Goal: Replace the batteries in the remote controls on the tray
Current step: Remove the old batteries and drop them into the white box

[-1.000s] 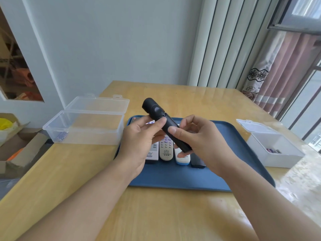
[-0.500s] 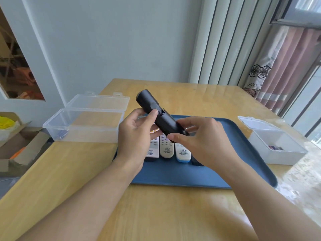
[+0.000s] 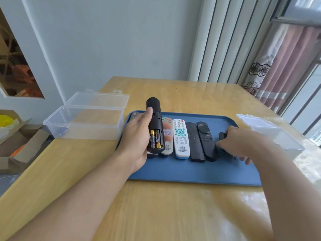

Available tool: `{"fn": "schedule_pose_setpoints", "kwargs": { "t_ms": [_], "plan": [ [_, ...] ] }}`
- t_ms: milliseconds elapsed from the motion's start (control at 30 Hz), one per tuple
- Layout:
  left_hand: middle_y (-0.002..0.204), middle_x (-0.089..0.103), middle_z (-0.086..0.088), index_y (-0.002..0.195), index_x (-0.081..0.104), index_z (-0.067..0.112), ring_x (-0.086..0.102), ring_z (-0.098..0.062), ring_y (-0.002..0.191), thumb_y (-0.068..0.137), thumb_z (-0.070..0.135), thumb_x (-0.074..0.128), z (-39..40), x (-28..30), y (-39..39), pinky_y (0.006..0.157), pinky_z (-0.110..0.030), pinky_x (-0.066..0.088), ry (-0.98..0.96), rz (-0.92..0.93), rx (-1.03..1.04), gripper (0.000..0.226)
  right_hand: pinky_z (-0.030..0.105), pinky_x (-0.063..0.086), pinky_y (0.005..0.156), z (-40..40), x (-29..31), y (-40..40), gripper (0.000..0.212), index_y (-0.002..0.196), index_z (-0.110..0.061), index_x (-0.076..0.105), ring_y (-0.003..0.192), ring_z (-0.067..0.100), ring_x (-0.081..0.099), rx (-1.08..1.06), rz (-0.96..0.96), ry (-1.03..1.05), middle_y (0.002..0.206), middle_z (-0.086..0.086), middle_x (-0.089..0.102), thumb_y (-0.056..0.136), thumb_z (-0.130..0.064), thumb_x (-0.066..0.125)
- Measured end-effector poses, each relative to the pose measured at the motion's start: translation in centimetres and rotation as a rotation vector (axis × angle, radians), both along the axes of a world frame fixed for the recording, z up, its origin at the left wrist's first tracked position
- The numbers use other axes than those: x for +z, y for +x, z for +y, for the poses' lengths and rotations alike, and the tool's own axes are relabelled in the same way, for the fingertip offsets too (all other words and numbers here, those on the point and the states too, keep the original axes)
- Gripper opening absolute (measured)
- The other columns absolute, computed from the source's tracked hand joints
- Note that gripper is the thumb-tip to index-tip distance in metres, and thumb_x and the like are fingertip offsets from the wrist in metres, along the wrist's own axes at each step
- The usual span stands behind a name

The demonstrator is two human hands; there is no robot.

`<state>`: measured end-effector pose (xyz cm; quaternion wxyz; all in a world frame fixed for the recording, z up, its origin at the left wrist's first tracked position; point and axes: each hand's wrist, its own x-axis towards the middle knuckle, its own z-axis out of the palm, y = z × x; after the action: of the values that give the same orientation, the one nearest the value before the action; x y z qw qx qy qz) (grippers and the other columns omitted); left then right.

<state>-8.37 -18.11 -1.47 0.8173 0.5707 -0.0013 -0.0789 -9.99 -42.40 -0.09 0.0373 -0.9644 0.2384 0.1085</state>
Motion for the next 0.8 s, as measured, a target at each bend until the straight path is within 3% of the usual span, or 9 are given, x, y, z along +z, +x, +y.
{"fn": "schedule_pose_setpoints", "kwargs": {
  "t_ms": [67,133,233,333,467,633,733,800],
  "plan": [
    [0.079,0.076,-0.006,0.112,0.06,0.013,0.066,-0.021,0.049,0.106,0.041,0.045,-0.1,0.1,-0.2,0.038,-0.02,0.042,0.018,-0.014,-0.009,0.032,0.038,0.055,0.087,-0.3,0.2,-0.1,0.039,0.122,-0.023,0.048,0.06,0.019,0.068,-0.019,0.047,-0.008,0.077,0.003,0.066,0.093,-0.049,0.048],
    [0.078,0.076,-0.005,0.114,0.059,0.012,0.067,-0.023,0.05,0.106,0.041,0.045,-0.1,0.2,-0.2,0.038,-0.022,0.043,0.036,-0.048,-0.003,0.033,0.038,0.054,0.09,-0.4,0.5,-0.4,0.048,0.128,-0.024,0.05,0.069,0.021,0.067,-0.041,0.056,-0.061,0.084,-0.001,0.063,0.094,-0.058,0.047],
    [0.078,0.076,-0.006,0.116,0.057,0.013,0.067,-0.025,0.05,0.104,0.042,0.048,-0.2,0.4,-0.3,0.04,-0.027,0.048,0.063,-0.111,0.018,0.032,0.036,0.049,0.086,0.5,1.4,-0.8,0.041,0.124,-0.029,0.058,0.091,0.027,0.061,0.037,-0.25,-0.111,0.102,0.0,0.064,0.097,-0.057,0.046],
    [0.078,0.075,-0.008,0.116,0.058,0.011,0.068,-0.026,0.053,0.102,0.039,0.053,-0.4,0.5,-0.4,0.042,-0.029,0.051,0.054,-0.157,0.059,0.032,0.034,0.053,0.069,3.8,2.1,-1.2,0.03,0.096,-0.035,0.063,0.078,0.015,0.064,0.288,-0.608,0.256,0.083,-0.013,0.068,0.089,-0.064,0.057],
    [0.08,0.078,-0.01,0.11,0.061,0.014,0.074,-0.028,0.064,0.102,0.036,0.056,-0.3,0.5,-0.3,0.05,-0.037,0.058,0.067,-0.239,0.122,0.024,0.048,0.062,0.062,8.4,1.2,-2.2,0.047,0.083,-0.019,0.055,0.07,0.025,0.068,0.428,-0.495,0.881,0.073,-0.007,0.069,0.076,-0.059,0.077],
    [0.087,0.079,-0.011,0.11,0.062,0.015,0.075,-0.027,0.073,0.102,0.038,0.055,0.1,0.4,0.0,0.064,-0.041,0.062,0.065,-0.266,0.147,0.025,0.034,0.057,0.053,9.9,-0.4,-2.0,0.039,0.086,-0.006,0.048,0.065,0.017,0.066,0.434,-0.491,1.151,0.07,-0.005,0.066,0.079,-0.015,0.085],
    [0.094,0.079,-0.01,0.113,0.065,0.014,0.075,-0.026,0.082,0.105,0.039,0.048,0.0,0.2,-0.1,0.069,-0.036,0.06,0.088,-0.224,0.027,0.031,0.032,0.057,0.055,10.1,-0.8,-1.8,0.03,0.086,-0.006,0.049,0.066,0.021,0.064,0.375,-0.582,1.335,0.079,-0.007,0.073,0.084,-0.007,0.079],
    [0.095,0.078,-0.008,0.113,0.068,0.015,0.071,-0.022,0.08,0.106,0.037,0.046,-0.3,0.0,-0.3,0.069,-0.032,0.055,0.064,-0.186,-0.04,0.032,0.031,0.057,0.057,10.2,-0.8,-1.9,0.024,0.089,-0.005,0.054,0.067,0.019,0.065,0.351,-0.63,1.346,0.086,-0.001,0.076,0.086,-0.01,0.078]
  ]
}}
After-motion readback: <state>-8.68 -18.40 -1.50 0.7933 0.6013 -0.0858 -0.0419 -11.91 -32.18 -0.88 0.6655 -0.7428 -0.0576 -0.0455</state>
